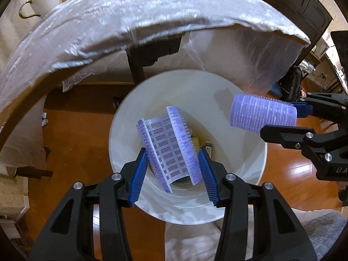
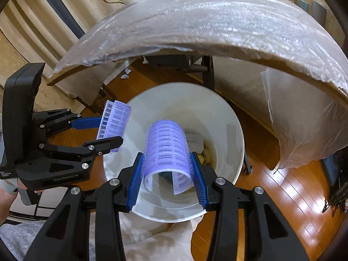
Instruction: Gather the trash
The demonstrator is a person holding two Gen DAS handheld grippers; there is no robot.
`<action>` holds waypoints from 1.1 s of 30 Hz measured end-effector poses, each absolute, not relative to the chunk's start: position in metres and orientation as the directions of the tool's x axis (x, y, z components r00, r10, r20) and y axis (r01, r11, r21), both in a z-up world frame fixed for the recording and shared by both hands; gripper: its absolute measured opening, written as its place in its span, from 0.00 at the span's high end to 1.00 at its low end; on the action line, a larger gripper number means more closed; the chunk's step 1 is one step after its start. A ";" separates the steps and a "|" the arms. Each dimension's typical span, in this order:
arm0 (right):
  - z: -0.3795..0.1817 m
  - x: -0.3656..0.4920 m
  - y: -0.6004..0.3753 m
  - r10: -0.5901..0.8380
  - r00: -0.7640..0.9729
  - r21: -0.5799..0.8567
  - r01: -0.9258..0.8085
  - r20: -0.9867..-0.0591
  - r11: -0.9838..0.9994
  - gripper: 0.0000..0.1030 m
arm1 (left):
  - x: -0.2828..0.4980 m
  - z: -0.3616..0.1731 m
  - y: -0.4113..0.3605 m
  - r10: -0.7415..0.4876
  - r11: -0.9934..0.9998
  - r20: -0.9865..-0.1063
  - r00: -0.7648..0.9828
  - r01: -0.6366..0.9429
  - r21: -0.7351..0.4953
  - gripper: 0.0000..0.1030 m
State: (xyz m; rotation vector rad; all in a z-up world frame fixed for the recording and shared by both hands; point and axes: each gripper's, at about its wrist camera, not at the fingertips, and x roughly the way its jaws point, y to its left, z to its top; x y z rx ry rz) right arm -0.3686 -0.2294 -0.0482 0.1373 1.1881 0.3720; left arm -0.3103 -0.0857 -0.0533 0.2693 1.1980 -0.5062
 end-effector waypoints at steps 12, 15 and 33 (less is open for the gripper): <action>-0.066 -0.360 -0.220 0.331 0.290 0.286 -0.185 -0.898 0.940 0.59 | -0.308 -0.072 -0.090 -0.196 0.863 -0.950 0.245 0.504 -0.048 0.53; -0.069 -0.355 -0.221 0.325 0.286 0.282 -0.181 -0.902 0.942 0.59 | -0.306 -0.074 -0.089 -0.190 0.861 -0.952 0.242 0.506 -0.043 0.53; 0.021 -0.371 -0.235 0.331 0.455 0.258 -0.216 -0.827 0.942 0.15 | -0.322 0.013 -0.060 -0.322 0.861 -0.853 0.410 0.502 -0.084 0.10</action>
